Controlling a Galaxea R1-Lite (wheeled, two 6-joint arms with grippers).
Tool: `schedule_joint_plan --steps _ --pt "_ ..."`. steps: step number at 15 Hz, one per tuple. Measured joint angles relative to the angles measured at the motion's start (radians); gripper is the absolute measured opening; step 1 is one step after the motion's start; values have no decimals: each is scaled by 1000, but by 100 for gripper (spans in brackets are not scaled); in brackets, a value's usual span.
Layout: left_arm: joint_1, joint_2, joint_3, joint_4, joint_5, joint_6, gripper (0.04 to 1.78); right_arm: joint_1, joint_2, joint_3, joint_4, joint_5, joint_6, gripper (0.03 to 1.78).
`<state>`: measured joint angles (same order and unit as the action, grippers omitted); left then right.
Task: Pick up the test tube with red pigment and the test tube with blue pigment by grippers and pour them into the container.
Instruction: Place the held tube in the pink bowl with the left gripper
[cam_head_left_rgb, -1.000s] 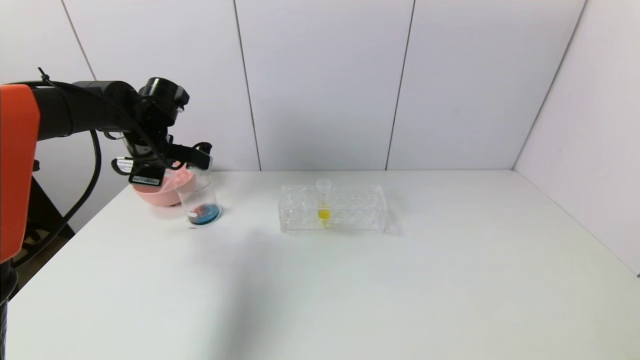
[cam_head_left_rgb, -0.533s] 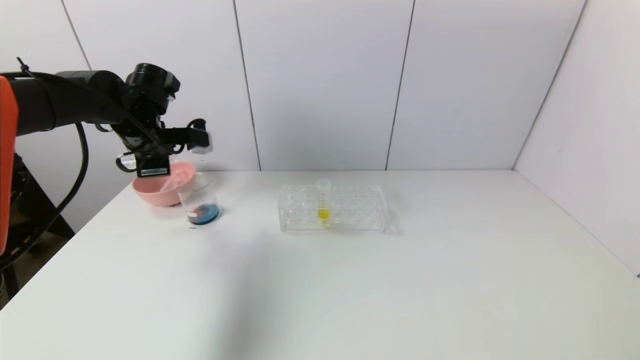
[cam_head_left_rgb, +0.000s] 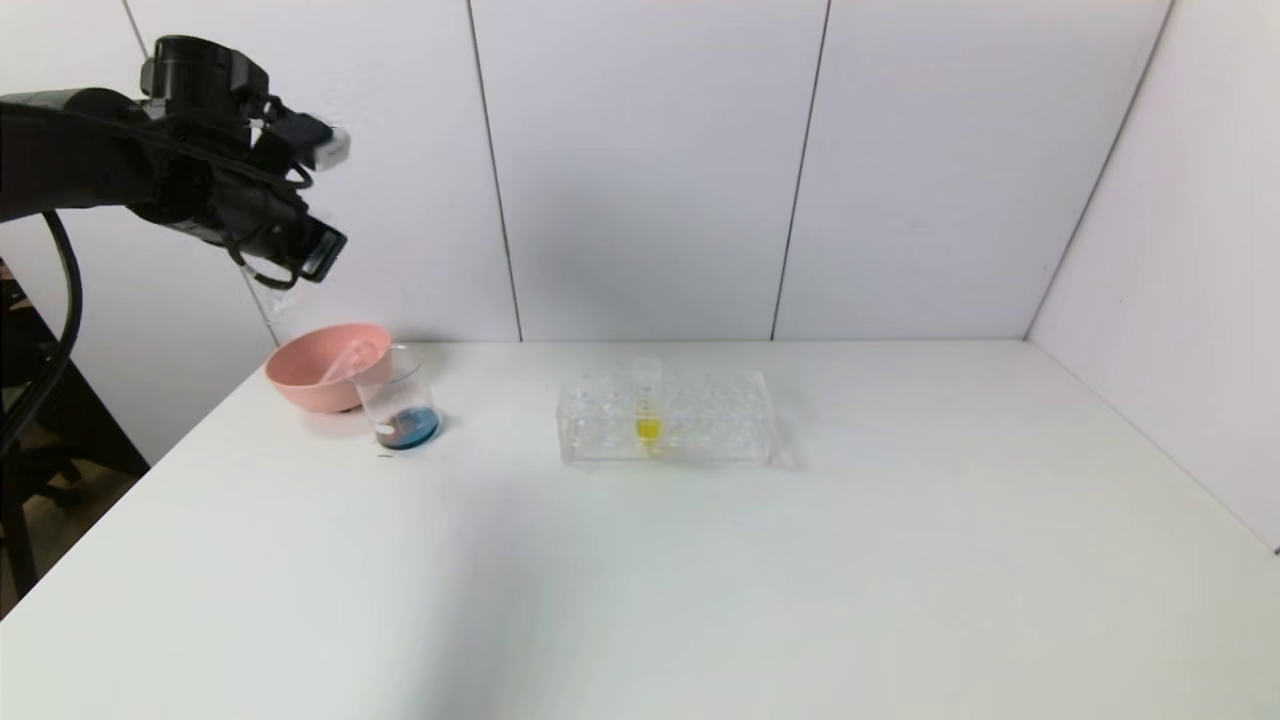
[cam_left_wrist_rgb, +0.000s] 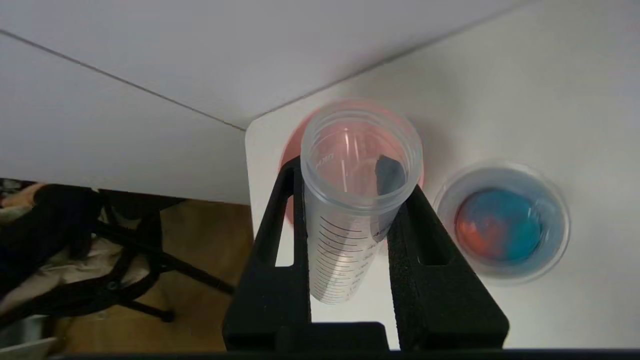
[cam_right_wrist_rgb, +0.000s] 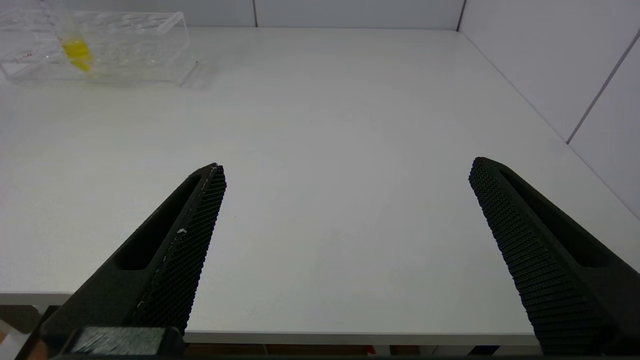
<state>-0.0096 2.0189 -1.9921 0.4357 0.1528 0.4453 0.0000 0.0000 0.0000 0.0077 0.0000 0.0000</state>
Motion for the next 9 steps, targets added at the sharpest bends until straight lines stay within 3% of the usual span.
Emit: schedule_joint_plan --steps 3,9 --pt "10 -4 3 -186 -5 -225 46 0 0 0 0 0 0 177" --pt "38 0 6 -220 4 -448 46 0 0 0 0 0 0 177"
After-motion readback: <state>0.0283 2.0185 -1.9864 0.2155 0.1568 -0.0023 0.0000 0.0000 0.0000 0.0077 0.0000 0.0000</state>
